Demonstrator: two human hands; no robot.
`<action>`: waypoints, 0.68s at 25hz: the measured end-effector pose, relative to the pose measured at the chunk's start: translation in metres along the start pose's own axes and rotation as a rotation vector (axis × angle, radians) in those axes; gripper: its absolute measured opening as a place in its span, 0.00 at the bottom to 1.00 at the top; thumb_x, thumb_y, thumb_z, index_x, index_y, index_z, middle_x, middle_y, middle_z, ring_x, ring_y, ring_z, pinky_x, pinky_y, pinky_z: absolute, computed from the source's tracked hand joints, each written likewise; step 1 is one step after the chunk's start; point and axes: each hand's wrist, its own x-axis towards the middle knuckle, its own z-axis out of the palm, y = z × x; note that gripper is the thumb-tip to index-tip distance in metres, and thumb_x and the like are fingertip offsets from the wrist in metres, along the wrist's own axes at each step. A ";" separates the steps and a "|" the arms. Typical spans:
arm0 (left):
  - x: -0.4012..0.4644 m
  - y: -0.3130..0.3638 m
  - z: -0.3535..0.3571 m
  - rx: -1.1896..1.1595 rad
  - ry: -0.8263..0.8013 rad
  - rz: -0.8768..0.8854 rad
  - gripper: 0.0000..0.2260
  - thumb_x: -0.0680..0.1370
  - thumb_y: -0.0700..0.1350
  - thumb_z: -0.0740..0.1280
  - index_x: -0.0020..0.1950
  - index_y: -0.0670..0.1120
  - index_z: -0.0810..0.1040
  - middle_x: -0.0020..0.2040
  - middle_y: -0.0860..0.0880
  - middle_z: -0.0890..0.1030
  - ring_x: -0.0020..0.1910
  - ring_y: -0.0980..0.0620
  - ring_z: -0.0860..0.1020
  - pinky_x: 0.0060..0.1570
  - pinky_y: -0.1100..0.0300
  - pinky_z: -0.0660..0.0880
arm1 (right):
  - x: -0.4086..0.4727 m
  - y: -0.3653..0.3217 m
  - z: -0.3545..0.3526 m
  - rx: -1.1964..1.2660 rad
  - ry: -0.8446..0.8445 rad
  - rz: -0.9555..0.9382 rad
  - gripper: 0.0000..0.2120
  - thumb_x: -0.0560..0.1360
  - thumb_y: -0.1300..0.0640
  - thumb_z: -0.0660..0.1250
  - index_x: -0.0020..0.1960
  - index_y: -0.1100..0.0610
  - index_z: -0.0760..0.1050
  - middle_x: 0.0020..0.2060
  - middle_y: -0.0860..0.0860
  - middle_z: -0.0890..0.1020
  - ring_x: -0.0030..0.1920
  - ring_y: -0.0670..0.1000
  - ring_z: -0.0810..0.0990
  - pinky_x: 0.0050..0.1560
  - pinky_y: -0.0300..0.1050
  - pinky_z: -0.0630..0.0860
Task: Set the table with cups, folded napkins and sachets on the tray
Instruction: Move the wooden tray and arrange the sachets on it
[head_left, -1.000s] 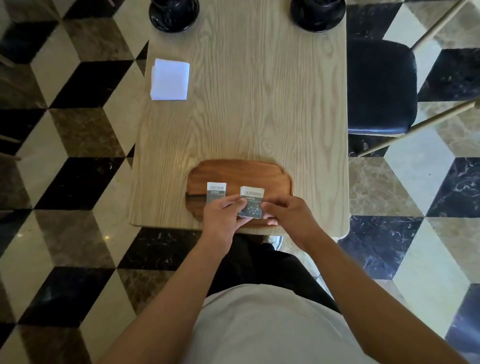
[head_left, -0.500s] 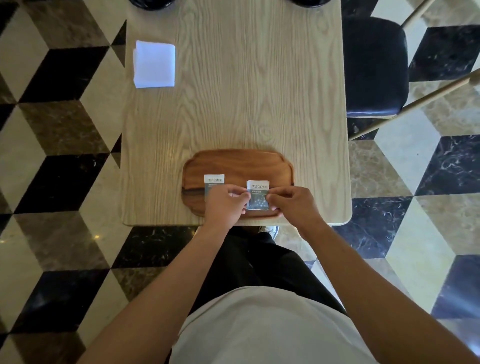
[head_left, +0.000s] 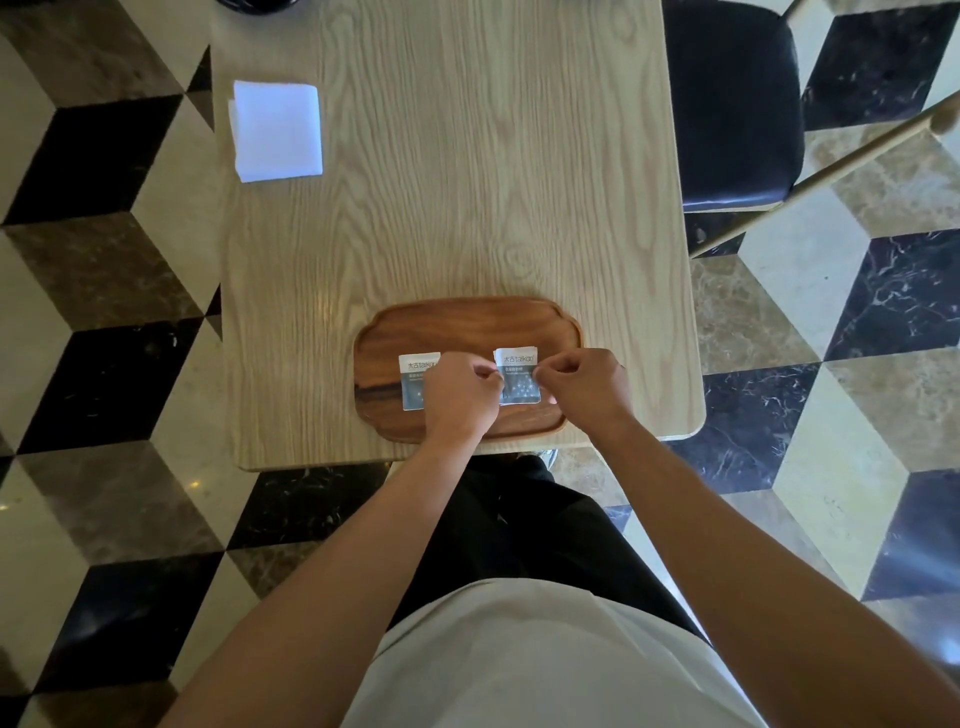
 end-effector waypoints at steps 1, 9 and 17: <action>0.000 0.001 0.000 0.001 0.002 0.005 0.07 0.77 0.40 0.69 0.45 0.46 0.88 0.39 0.50 0.86 0.39 0.54 0.83 0.43 0.61 0.78 | 0.001 0.000 0.001 -0.015 0.003 -0.001 0.07 0.71 0.58 0.69 0.37 0.56 0.86 0.37 0.49 0.87 0.34 0.44 0.80 0.24 0.30 0.70; 0.007 0.004 0.005 0.063 0.078 0.102 0.06 0.77 0.41 0.70 0.47 0.46 0.88 0.45 0.51 0.87 0.45 0.53 0.83 0.50 0.59 0.77 | 0.006 -0.001 0.002 -0.082 0.052 -0.024 0.08 0.71 0.59 0.67 0.37 0.60 0.84 0.37 0.55 0.87 0.31 0.50 0.79 0.24 0.36 0.69; 0.005 -0.003 0.011 0.160 0.143 0.171 0.05 0.77 0.44 0.72 0.45 0.46 0.87 0.42 0.50 0.87 0.43 0.50 0.83 0.45 0.61 0.71 | 0.002 -0.006 0.001 -0.109 0.056 -0.042 0.09 0.71 0.59 0.68 0.36 0.59 0.84 0.36 0.55 0.86 0.34 0.53 0.82 0.35 0.47 0.79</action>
